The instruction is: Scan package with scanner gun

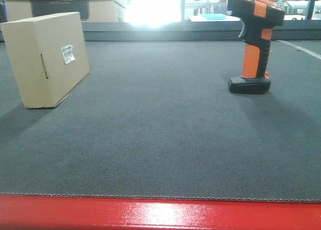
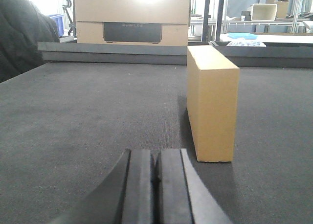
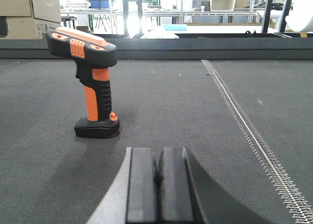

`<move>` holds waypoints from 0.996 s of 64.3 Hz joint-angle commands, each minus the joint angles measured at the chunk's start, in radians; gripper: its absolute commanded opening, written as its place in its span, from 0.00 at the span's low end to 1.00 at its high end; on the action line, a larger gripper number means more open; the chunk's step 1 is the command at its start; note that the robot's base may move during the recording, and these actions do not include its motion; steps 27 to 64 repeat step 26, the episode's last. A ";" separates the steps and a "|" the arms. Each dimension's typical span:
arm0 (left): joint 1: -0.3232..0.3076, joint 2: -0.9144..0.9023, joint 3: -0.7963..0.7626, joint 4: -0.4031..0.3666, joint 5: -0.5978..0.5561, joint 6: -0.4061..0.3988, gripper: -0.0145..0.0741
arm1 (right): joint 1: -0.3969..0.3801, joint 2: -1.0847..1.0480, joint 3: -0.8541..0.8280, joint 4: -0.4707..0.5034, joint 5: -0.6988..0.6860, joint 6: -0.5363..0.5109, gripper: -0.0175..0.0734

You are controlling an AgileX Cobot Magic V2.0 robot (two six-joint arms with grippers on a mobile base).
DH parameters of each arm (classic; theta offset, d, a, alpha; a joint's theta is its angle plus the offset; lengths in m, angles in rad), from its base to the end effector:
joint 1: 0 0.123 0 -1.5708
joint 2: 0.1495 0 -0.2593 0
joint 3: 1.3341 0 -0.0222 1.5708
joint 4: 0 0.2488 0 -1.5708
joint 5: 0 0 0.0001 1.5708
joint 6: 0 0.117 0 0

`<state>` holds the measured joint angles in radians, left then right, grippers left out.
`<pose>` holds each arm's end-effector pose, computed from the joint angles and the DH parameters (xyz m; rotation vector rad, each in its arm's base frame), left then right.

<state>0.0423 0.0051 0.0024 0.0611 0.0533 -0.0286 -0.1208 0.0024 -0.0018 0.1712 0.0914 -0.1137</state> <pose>0.1069 0.0049 0.2079 -0.0102 1.5446 0.0617 0.1061 -0.0110 0.2054 0.1275 1.5692 -0.0380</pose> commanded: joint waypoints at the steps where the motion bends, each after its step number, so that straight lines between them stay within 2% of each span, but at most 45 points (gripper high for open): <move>1: 0.005 -0.005 -0.002 -0.005 -0.020 0.000 0.04 | -0.004 -0.002 0.002 -0.006 -0.010 0.003 0.01; 64: 0.005 -0.005 -0.002 -0.005 -0.020 0.000 0.04 | -0.004 -0.002 0.002 -0.006 -0.010 0.003 0.01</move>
